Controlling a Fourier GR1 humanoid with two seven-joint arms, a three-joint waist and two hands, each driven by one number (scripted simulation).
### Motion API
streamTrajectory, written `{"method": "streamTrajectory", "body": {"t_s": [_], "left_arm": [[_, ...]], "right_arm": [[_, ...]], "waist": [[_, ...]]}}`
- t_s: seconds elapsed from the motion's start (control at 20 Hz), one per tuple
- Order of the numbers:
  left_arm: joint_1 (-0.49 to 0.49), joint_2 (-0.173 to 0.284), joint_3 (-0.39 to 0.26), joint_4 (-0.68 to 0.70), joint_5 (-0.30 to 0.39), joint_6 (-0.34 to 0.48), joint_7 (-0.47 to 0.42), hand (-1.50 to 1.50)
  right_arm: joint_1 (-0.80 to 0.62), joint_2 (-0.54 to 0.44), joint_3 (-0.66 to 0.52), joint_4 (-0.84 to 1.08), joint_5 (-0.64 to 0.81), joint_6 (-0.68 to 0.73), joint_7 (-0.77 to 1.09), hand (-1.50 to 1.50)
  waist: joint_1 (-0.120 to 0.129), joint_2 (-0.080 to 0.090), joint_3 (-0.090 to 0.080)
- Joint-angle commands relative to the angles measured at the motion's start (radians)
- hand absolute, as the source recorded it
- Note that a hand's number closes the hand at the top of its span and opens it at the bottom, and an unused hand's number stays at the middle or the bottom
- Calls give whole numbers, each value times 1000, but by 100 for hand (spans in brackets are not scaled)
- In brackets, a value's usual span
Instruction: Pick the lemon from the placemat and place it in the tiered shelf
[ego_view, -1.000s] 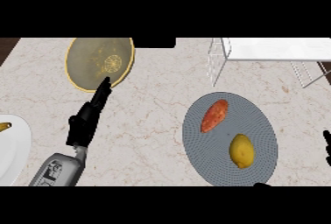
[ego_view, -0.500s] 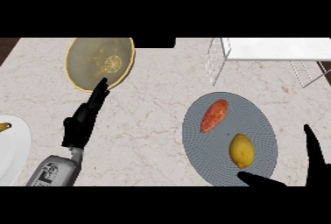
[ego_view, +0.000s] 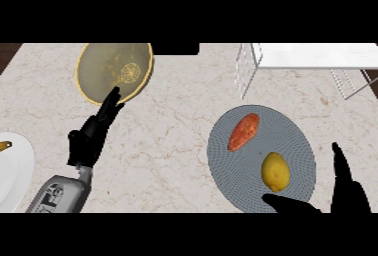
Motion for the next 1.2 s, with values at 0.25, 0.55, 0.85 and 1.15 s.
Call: {"method": "streamTrajectory", "body": {"t_s": [0.25, 0.55, 0.85, 1.15], "left_arm": [[47, -58, -19, 23, -44, 7, -61, 0], [82, -36, -13, -78, -57, 2, 5, 0], [27, -43, 25, -76, -62, -18, 49, 0], [32, -66, 56, -81, -65, -57, 74, 0]], "right_arm": [[-41, 111, -28, 78, 66, 113, 124, -150], [-136, 195, -93, 155, 82, 169, 138, -150], [-50, 213, -130, 170, 57, 172, 33, -150], [-64, 274, -149, 293, 70, 134, -86, -150]], "waist": [[-1, 0, 1], [7, -2, 1], [0, -2, 1], [-1, -1, 1]]}}
